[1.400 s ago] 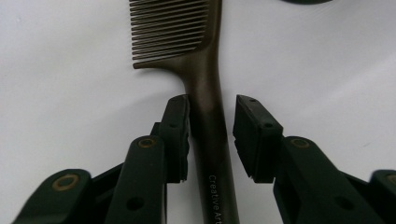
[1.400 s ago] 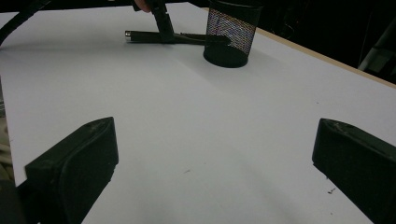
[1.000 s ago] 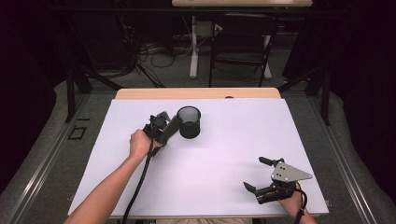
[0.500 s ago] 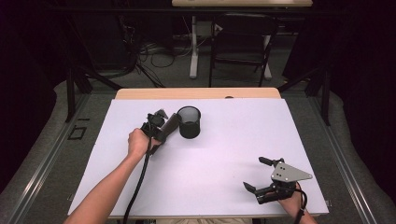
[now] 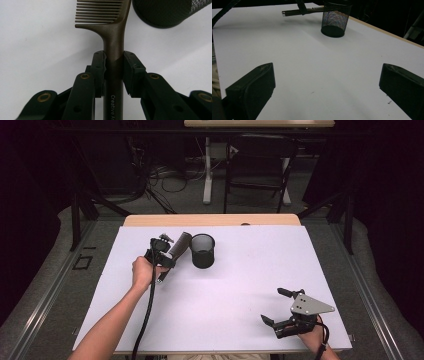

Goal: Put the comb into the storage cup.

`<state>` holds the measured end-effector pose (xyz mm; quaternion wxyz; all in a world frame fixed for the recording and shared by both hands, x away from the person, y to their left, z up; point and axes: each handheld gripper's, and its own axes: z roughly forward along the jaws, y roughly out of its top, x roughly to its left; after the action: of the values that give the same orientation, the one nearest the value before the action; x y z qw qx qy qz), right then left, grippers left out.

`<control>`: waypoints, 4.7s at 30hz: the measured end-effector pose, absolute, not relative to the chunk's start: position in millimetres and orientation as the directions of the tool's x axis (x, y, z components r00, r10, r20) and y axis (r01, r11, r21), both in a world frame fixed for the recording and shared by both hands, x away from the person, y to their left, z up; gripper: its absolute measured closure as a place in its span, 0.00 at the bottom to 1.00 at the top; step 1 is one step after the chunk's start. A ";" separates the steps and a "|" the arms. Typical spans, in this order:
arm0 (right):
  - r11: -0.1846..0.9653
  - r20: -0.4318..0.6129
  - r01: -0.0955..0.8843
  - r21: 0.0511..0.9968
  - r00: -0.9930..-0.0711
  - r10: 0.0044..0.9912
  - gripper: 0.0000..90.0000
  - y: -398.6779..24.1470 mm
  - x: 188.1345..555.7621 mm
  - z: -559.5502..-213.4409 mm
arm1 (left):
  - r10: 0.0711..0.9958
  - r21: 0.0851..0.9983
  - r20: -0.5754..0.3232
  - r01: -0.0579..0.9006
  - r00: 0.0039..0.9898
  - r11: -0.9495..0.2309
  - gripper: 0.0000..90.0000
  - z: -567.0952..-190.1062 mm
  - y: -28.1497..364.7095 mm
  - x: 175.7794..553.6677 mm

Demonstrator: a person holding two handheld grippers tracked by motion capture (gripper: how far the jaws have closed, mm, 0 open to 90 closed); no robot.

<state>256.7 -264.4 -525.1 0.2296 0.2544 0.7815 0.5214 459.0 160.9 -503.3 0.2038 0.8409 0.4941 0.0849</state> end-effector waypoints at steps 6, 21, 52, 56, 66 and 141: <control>0.327 -0.092 0.161 0.931 -0.763 0.639 0.00 -265.0 256.9 -525.2 | 0.869 0.492 -0.086 0.779 0.487 -0.388 0.80 -501.2 169.5 455.6; 0.328 -0.092 0.164 0.930 -0.761 0.642 0.00 -265.1 257.5 -525.6 | 0.858 0.654 -0.109 0.687 0.502 -0.319 0.80 -494.9 175.8 440.1; 0.331 -0.089 0.174 0.928 -0.758 0.646 0.00 -265.7 258.3 -526.5 | 0.848 0.853 -0.138 0.496 0.512 -0.161 0.80 -503.1 184.3 417.1; 0.330 -0.089 0.173 0.928 -0.757 0.647 0.00 -266.0 258.6 -526.5 | 0.858 0.859 -0.149 0.493 0.492 -0.134 0.80 -506.0 186.4 417.3; 0.332 -0.089 0.175 0.927 -0.756 0.648 0.00 -266.2 259.5 -526.9 | 0.856 0.882 -0.152 0.459 0.493 -0.108 0.80 -505.1 187.4 416.1; 0.330 -0.086 0.178 0.927 -0.755 0.649 0.00 -265.4 259.7 -527.8 | 0.826 0.960 -0.097 0.270 0.555 -0.068 0.80 -464.3 170.5 438.9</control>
<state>259.7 -265.4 -527.8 0.2289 0.2643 0.7828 0.5148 438.9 170.5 -464.3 0.5537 0.6864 0.3991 0.2511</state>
